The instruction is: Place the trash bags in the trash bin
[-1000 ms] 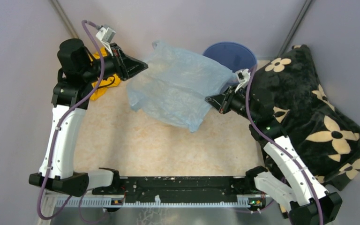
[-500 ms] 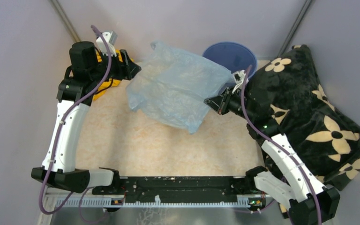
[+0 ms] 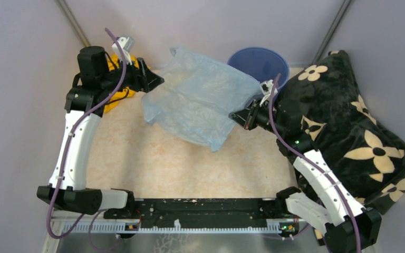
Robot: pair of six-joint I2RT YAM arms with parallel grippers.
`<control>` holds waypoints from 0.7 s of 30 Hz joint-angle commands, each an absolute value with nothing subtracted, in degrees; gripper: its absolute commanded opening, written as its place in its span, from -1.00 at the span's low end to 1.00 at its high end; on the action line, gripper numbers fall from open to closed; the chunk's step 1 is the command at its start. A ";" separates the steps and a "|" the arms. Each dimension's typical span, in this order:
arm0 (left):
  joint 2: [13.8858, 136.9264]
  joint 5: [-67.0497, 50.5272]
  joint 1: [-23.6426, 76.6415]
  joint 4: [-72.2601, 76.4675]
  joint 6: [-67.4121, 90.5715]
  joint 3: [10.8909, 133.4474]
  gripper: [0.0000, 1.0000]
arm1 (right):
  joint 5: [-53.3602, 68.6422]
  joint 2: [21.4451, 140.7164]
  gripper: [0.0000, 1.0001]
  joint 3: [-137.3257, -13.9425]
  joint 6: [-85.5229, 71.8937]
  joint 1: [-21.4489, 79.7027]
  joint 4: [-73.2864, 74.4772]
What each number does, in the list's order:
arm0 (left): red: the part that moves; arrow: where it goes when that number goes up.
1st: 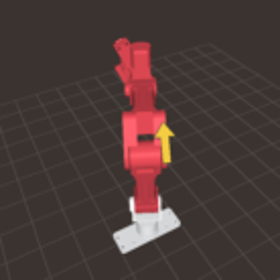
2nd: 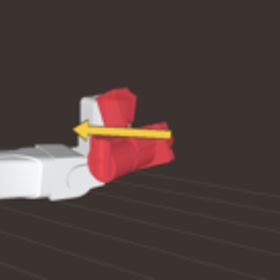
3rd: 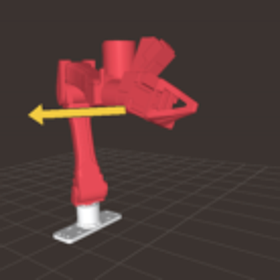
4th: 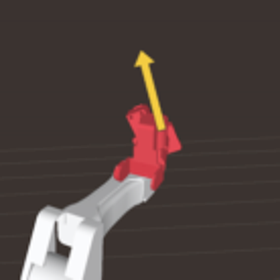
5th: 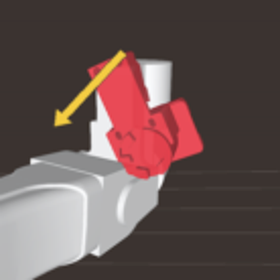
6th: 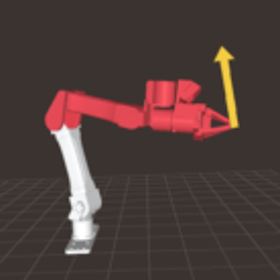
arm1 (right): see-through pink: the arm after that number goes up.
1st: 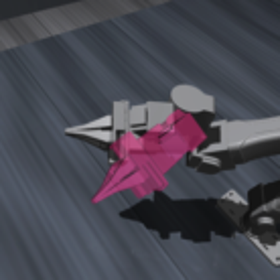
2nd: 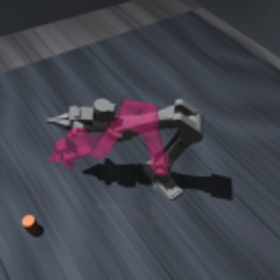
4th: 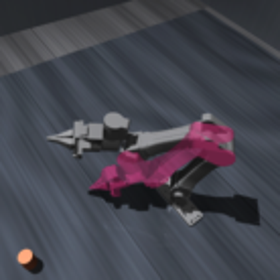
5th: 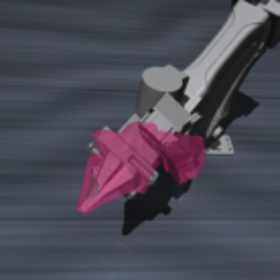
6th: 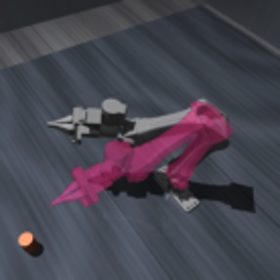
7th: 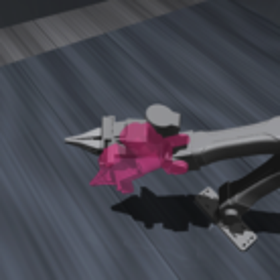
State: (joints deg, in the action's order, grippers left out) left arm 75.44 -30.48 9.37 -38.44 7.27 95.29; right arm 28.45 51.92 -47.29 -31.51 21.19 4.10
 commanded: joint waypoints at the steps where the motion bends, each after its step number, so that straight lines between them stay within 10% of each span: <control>1: 77.00 -39.50 9.23 -34.97 8.35 93.85 0.39 | 29.66 51.85 -1.00 -47.03 -30.78 20.79 0.81; 21: 80.30 -30.75 9.23 -37.42 5.86 95.16 0.33 | 31.58 53.49 -1.00 -47.37 -31.23 20.83 -1.54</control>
State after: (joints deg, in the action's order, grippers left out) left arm 80.34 -32.62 9.37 -36.47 7.11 93.01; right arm 30.24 53.34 -47.20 -31.59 21.19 2.04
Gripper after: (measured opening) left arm 0.667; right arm 0.005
